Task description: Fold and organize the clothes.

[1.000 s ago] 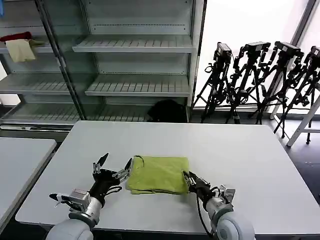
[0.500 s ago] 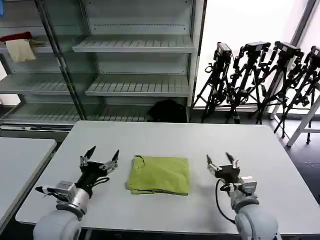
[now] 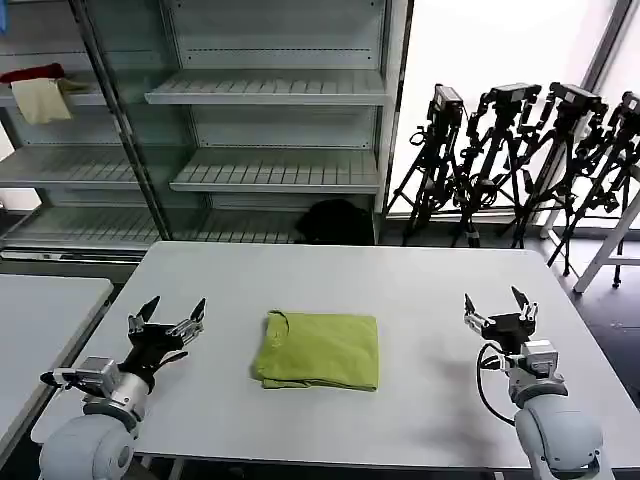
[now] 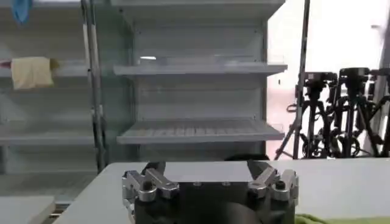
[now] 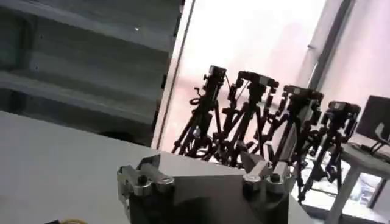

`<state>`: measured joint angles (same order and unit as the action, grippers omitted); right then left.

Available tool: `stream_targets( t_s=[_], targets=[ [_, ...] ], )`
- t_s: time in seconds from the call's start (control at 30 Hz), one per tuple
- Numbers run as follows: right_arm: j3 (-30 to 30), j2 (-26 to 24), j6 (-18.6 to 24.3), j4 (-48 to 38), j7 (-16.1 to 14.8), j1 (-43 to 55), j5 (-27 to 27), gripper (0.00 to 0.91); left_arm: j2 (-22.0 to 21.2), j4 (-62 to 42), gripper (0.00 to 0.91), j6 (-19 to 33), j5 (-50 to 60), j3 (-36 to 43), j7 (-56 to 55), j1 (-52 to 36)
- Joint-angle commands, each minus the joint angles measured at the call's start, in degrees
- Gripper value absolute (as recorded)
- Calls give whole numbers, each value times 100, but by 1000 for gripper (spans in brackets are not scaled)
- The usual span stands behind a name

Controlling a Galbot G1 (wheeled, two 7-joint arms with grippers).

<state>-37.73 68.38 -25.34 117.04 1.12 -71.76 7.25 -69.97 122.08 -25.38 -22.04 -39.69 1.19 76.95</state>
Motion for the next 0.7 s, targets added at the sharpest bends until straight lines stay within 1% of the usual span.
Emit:
stream_targets(
  t_s=[0.03, 0.17, 0.3, 0.33, 0.37, 0.53, 0.7],
  targets=[
    [-318, -345, 137, -182, -224, -29, 380, 907, 61, -103, 907, -21, -110, -179, 11, 102],
    [-342, -465, 99, -215, -282, -80, 597, 907, 119, -63, 907, 8, -105, -155, -18, 190],
    [-333, -541, 95, -241, -317, -98, 629, 907, 140, -57, 907, 49, -95, -117, -32, 223],
    [-353, -563, 147, -257, -428, -107, 607, 907, 139, -56, 907, 50, -92, -105, -45, 223],
    [-360, -588, 185, -273, -472, -112, 604, 907, 138, -60, 907, 52, -91, -98, -57, 218],
    [-384, -624, 196, -382, -596, -89, 647, 907, 142, -97, 907, 169, -100, -54, -92, 220],
    [-386, -650, 222, -377, -641, -110, 733, 907, 136, -165, 907, 251, -105, -35, -91, 228]
  ],
)
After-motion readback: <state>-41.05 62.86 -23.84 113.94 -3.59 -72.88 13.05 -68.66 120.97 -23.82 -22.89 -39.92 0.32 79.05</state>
